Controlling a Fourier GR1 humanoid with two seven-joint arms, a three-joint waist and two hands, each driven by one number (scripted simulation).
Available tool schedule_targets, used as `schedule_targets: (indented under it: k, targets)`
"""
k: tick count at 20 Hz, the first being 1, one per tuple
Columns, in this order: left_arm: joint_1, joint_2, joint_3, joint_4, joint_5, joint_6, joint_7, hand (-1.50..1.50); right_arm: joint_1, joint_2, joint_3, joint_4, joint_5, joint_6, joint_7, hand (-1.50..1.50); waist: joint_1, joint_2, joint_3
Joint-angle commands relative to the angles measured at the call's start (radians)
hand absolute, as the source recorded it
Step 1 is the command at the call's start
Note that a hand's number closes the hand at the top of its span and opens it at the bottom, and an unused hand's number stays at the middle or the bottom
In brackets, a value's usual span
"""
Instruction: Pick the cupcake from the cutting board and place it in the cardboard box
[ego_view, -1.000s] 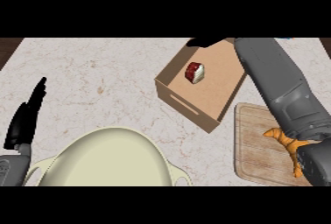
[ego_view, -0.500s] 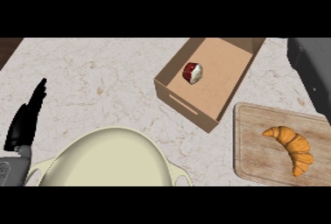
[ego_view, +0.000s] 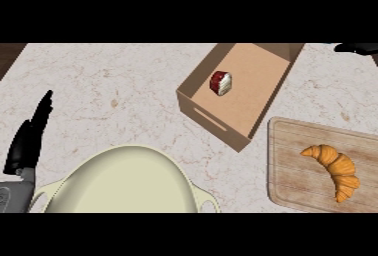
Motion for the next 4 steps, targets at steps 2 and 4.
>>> schedule_targets:
  k: [2, 4]
  targets:
    - [0.008, 0.004, 0.004, -0.007, 0.003, -0.014, -0.01, 0.0, 0.051, -0.088, 0.015, 0.007, 0.021, 0.106, -0.05, -1.5, 0.008, 0.003, 0.001]
    - [-0.021, -0.022, -0.006, 0.034, -0.012, 0.008, -0.016, 0.0, 0.05, -0.138, 0.031, 0.004, 0.039, 0.157, -0.055, -1.5, 0.001, 0.008, 0.001]
